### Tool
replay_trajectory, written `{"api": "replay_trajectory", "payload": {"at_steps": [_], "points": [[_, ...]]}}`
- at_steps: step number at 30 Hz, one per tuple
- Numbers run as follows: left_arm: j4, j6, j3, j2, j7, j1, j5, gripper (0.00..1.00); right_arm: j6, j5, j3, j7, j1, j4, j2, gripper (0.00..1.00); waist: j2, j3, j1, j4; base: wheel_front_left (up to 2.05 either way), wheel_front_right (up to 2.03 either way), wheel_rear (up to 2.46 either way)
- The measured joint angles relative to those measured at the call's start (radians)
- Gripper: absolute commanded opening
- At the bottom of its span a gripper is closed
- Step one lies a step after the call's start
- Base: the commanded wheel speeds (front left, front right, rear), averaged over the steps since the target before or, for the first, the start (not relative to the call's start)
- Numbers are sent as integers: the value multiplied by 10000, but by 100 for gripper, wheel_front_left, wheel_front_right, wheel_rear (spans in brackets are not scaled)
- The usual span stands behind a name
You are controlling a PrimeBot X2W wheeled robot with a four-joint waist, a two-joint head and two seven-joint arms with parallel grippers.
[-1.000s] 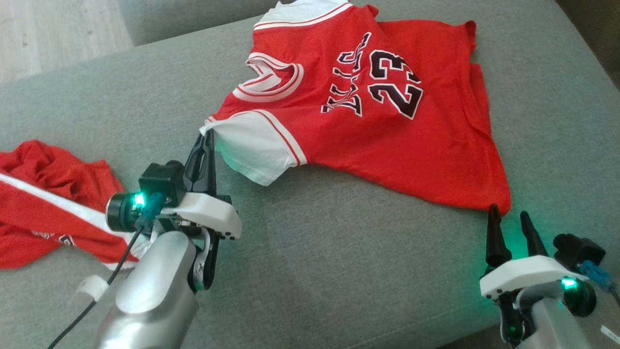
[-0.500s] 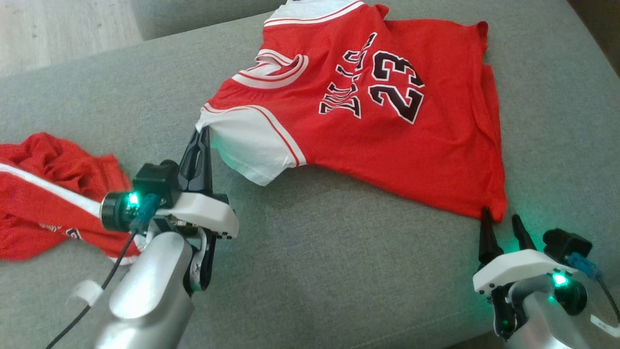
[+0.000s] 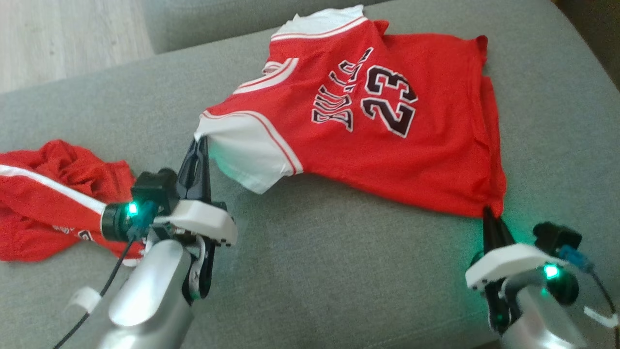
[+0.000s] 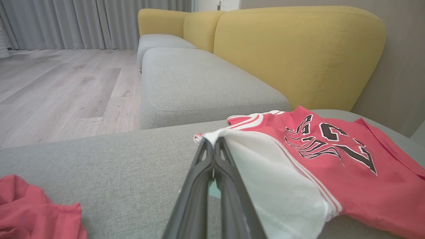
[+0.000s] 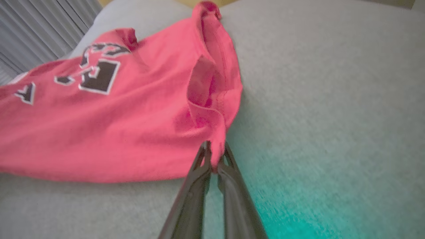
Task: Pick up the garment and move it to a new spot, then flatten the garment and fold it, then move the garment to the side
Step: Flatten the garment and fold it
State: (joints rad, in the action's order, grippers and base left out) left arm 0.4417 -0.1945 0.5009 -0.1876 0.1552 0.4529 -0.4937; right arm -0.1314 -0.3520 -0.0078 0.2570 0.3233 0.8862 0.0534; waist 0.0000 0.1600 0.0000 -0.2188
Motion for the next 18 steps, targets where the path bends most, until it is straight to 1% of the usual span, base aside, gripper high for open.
{"api": "replay_trajectory", "payload": {"at_steps": [4,8,12,14,18], "points": [[17,113,-69,-58,-15,-295,-257,0,0,17,-65,-17,-23,-1122,-12,0,0,-283,0,2,0,0,0],[-17,320,-100,-384,-196,-285,-284,0,0,255,-192,-79,-17,-2353,-12,0,0,-552,0,46,0,0,0],[-249,560,-150,-617,-610,-76,-424,0,0,635,-263,-763,122,-3772,19,0,0,-822,0,113,0,0,0],[-443,723,-169,-694,-840,264,-527,0,0,757,-268,-1200,381,-4408,161,0,0,-958,0,163,0,0,0],[-840,897,-278,-817,-1283,1249,-685,0,0,823,-353,-1979,1214,-5392,798,0,0,-1272,0,290,0,0,0]]}}
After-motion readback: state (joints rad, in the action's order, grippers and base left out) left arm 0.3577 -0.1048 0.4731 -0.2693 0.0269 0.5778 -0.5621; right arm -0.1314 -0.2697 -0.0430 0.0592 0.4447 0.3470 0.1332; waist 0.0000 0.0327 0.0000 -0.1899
